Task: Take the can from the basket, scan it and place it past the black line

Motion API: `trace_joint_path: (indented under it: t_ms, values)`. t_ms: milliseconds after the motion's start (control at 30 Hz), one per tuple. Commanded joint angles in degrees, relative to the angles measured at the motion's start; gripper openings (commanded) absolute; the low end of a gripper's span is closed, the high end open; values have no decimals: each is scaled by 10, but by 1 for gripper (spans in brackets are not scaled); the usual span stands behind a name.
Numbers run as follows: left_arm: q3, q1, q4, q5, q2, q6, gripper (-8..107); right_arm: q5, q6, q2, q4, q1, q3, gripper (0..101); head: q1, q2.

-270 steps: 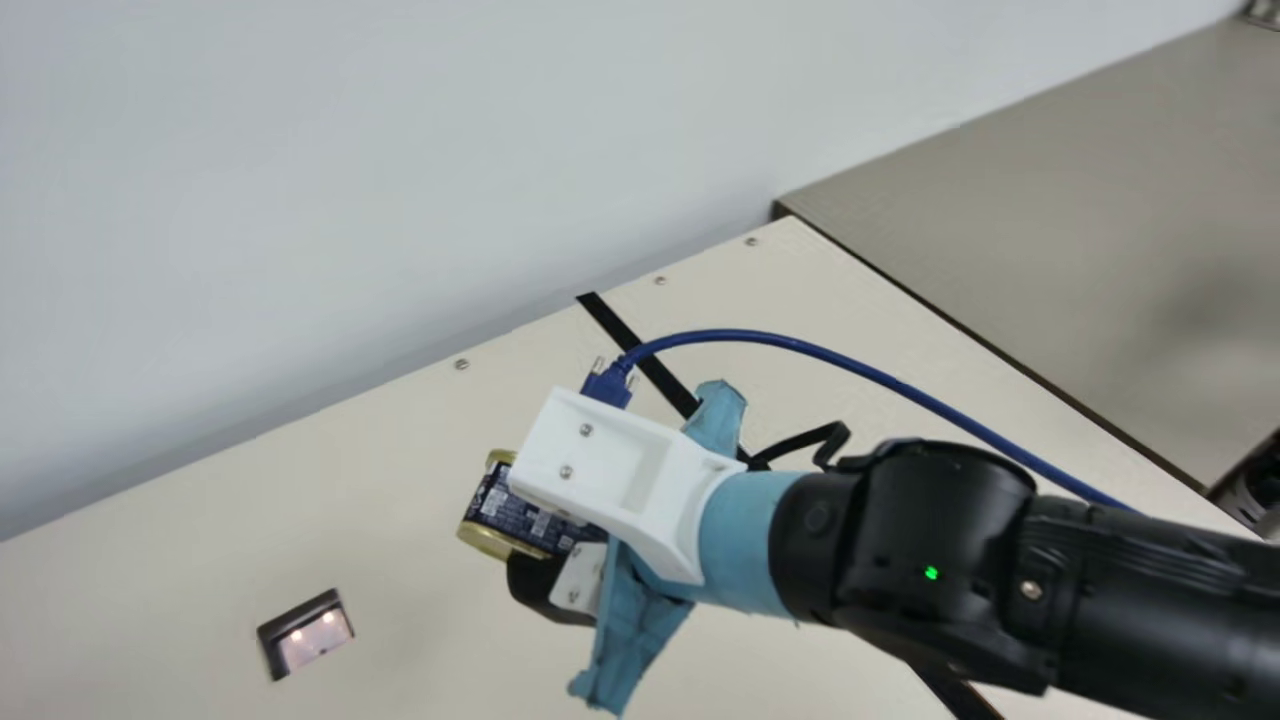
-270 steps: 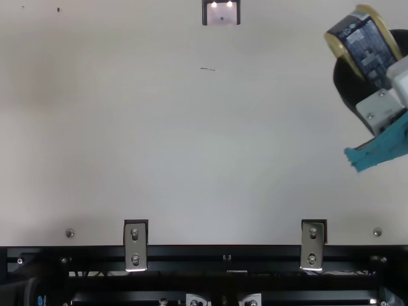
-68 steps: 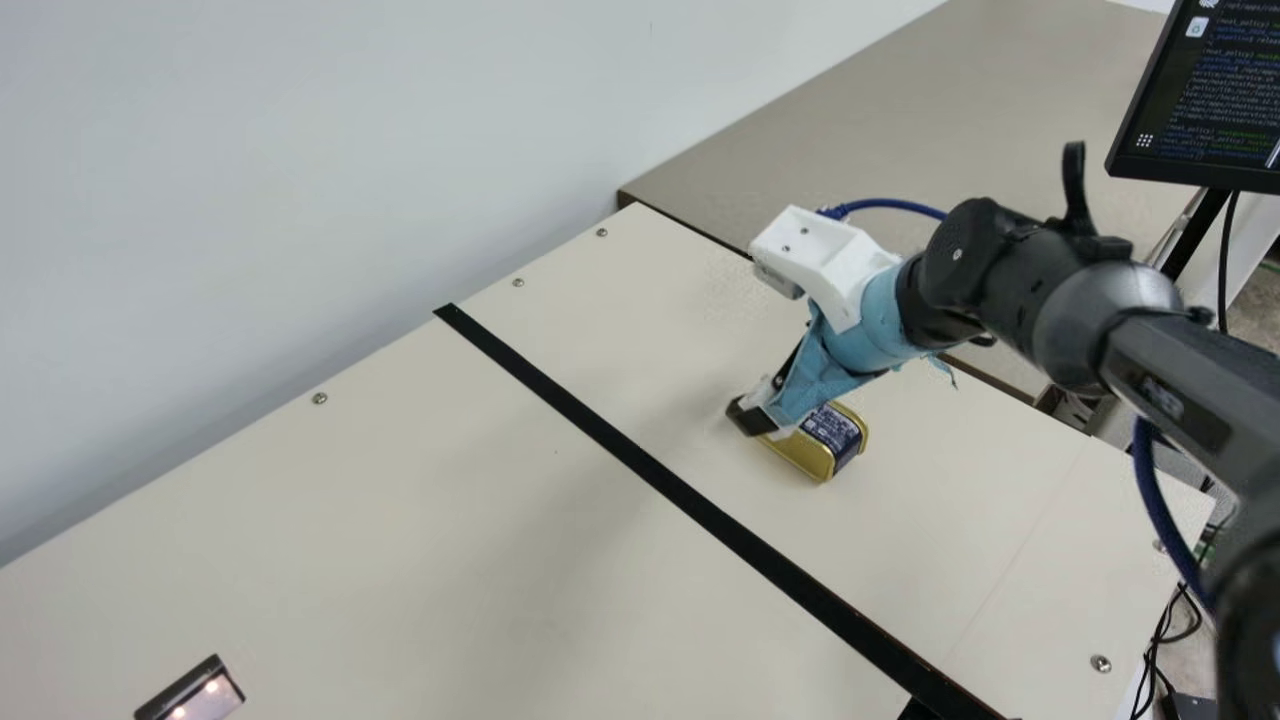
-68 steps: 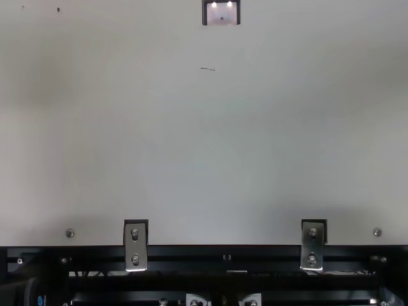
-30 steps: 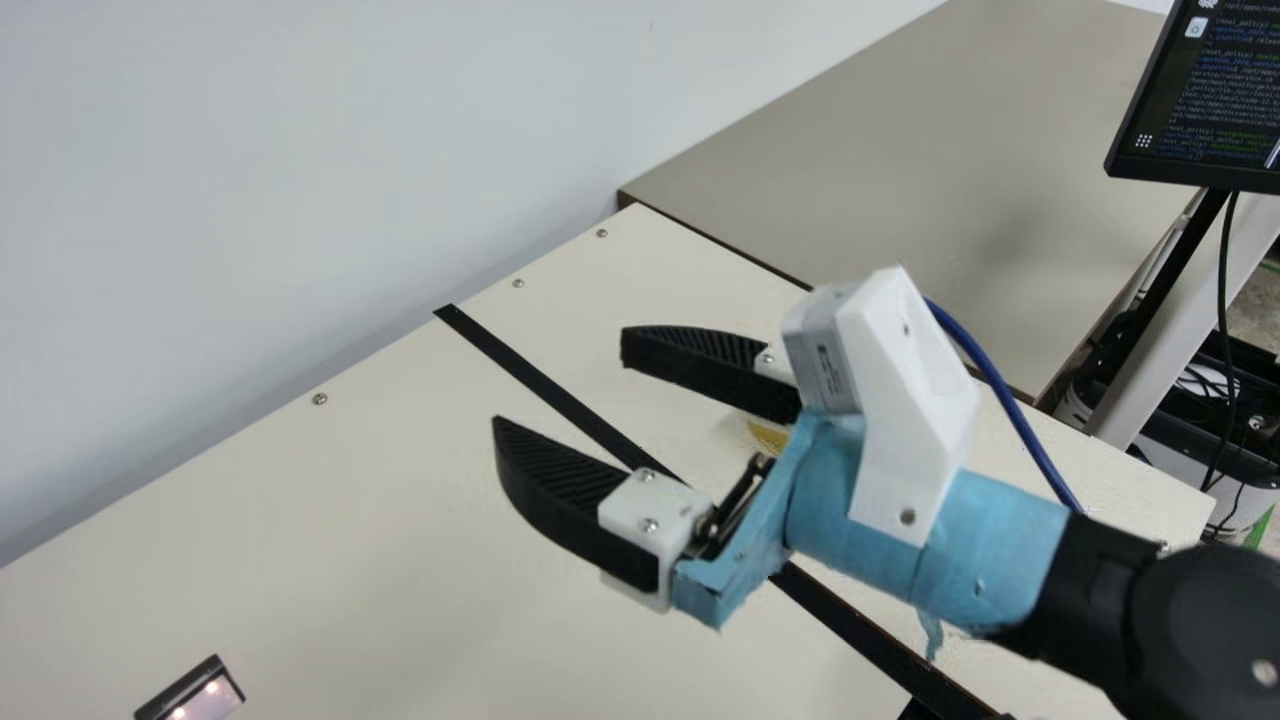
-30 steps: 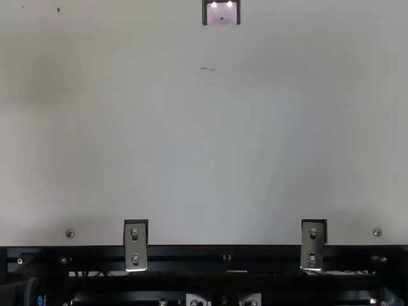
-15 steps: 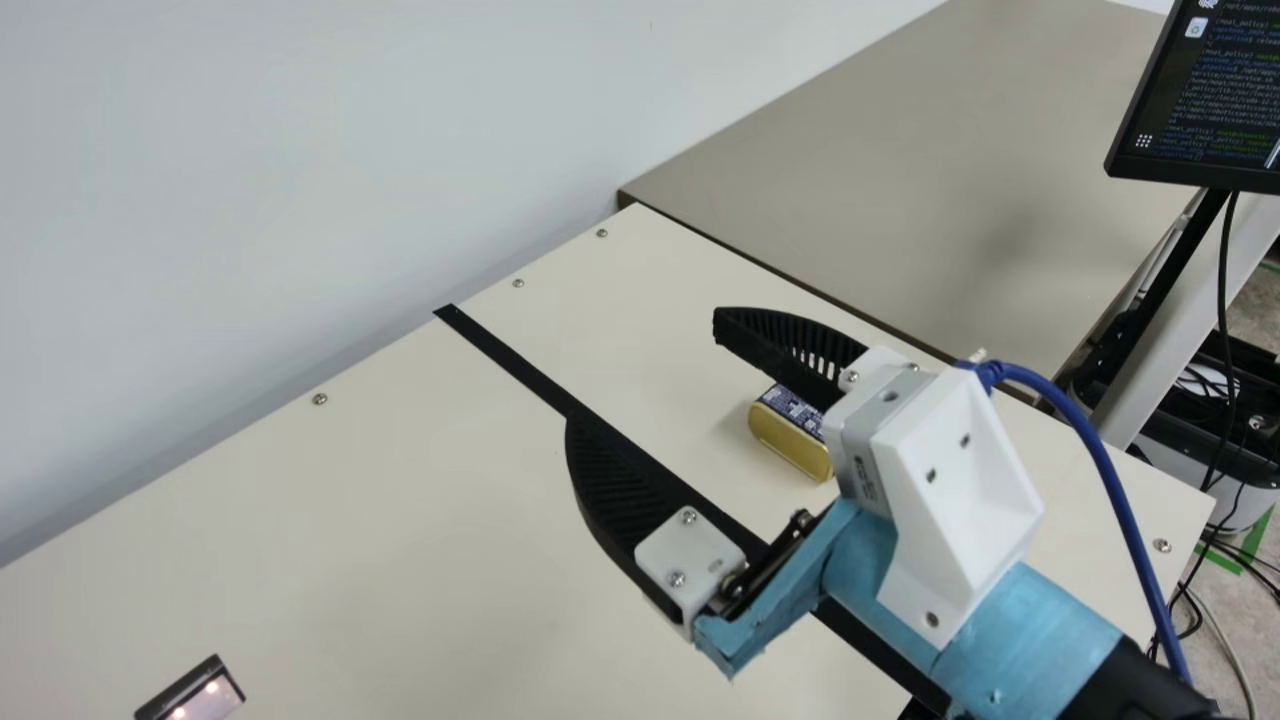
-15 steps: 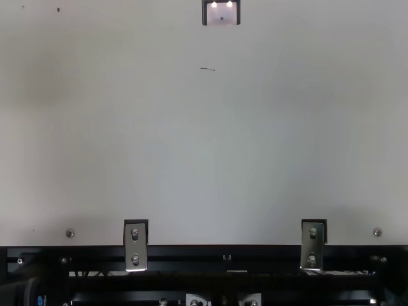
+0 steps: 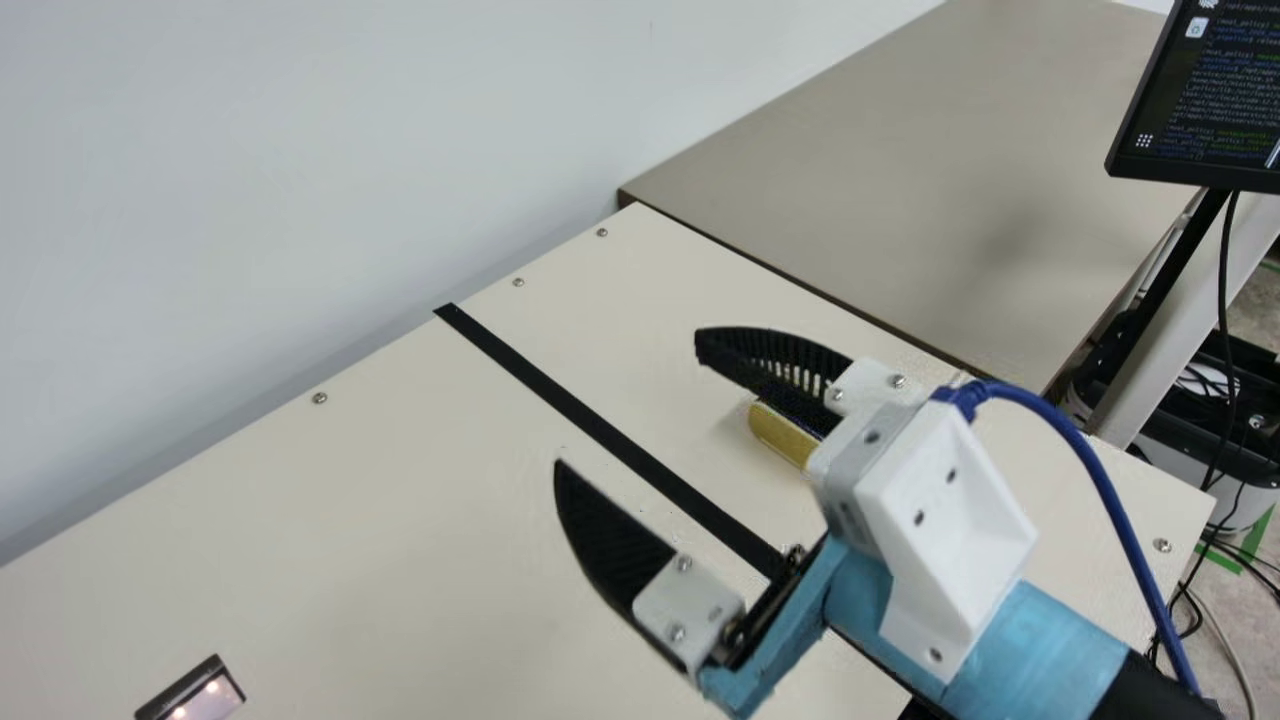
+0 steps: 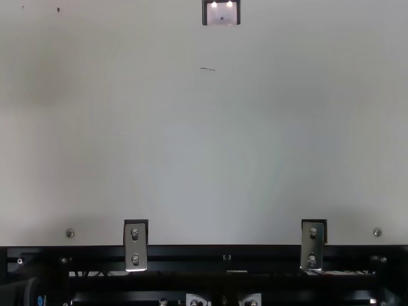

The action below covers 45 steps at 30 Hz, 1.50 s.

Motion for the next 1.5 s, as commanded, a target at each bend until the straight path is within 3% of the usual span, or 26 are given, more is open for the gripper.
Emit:
trace_joint_path:
  t_ms: [0,200,400,433,633,667,733,1067,1467]
  values:
    - [0,0,0,0,0,0,90,-19,-38,13,-14,65,3,101,-21,-16]
    - [0,0,0,0,0,0,90,-67,-86,59,-69,184,2,101,-21,-16]
    - [0,0,0,0,0,0,90,-103,-87,84,-148,272,4,101,-21,-16]
    - [0,0,0,0,0,0,90,-93,-94,84,-115,230,2,101,-21,-16]
    - [0,0,0,0,0,0,90,-99,-89,85,-147,272,3,101,-21,-16]
    - [0,0,0,0,0,0,90,-103,-61,79,-173,286,0,101,-21,-16]
    - [0,0,0,0,0,0,90,-103,-55,70,-168,282,4,101,-21,-16]
    - [0,0,0,0,0,0,90,-96,34,-27,-178,265,54,101,-21,-16]
    - [0,0,0,0,0,0,90,-92,35,-28,-179,265,55,101,-21,-16]
